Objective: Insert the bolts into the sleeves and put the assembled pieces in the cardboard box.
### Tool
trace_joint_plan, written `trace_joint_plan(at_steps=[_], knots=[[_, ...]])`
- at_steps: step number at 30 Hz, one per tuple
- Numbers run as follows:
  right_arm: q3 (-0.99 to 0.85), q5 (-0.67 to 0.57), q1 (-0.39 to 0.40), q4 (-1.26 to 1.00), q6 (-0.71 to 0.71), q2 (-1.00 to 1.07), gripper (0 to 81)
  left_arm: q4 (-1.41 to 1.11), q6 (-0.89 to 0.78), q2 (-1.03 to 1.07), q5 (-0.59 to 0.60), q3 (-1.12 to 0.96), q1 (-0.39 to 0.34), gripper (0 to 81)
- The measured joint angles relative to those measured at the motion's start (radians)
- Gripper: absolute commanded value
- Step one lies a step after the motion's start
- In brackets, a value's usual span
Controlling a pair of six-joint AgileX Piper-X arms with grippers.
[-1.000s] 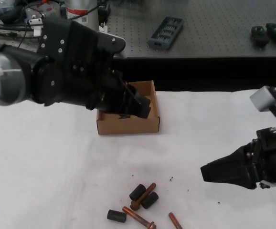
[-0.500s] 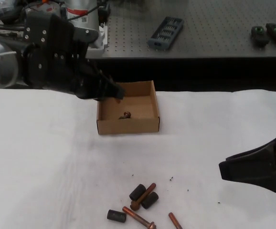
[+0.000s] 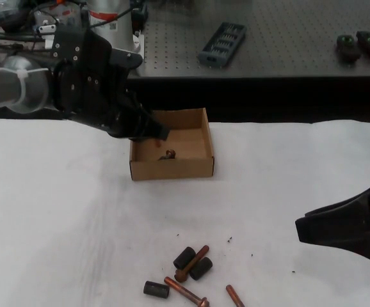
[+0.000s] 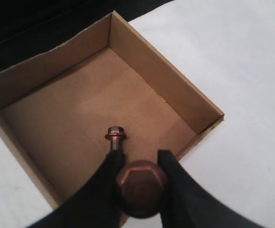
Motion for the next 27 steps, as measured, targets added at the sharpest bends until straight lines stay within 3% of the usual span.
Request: trace_joint_plan(at_steps=[3,8,17,22,27], knots=[[0.0,0.0,0.0,0.0,0.0,0.0,23.2,0.0,0.007,0.001,-0.005,-0.003,0.0,13.7],[0.0,0.0,0.0,0.0,0.0,0.0,23.2,-0.004,0.036,0.001,-0.007,-0.008,0.0,47.6],[0.0,0.003,0.0,0.0,0.0,0.0,23.2,-0.029,-0.008,0.001,-0.007,-0.009,0.0,46.9],[0.0,0.032,0.0,0.0,0.0,0.0,23.2,-0.018,-0.078,-0.011,0.022,-0.011,0.0,35.6],[0.0,0.107,0.0,0.0,0.004,0.0,23.2,0.078,-0.086,-0.074,0.055,-0.013,0.0,33.9]])
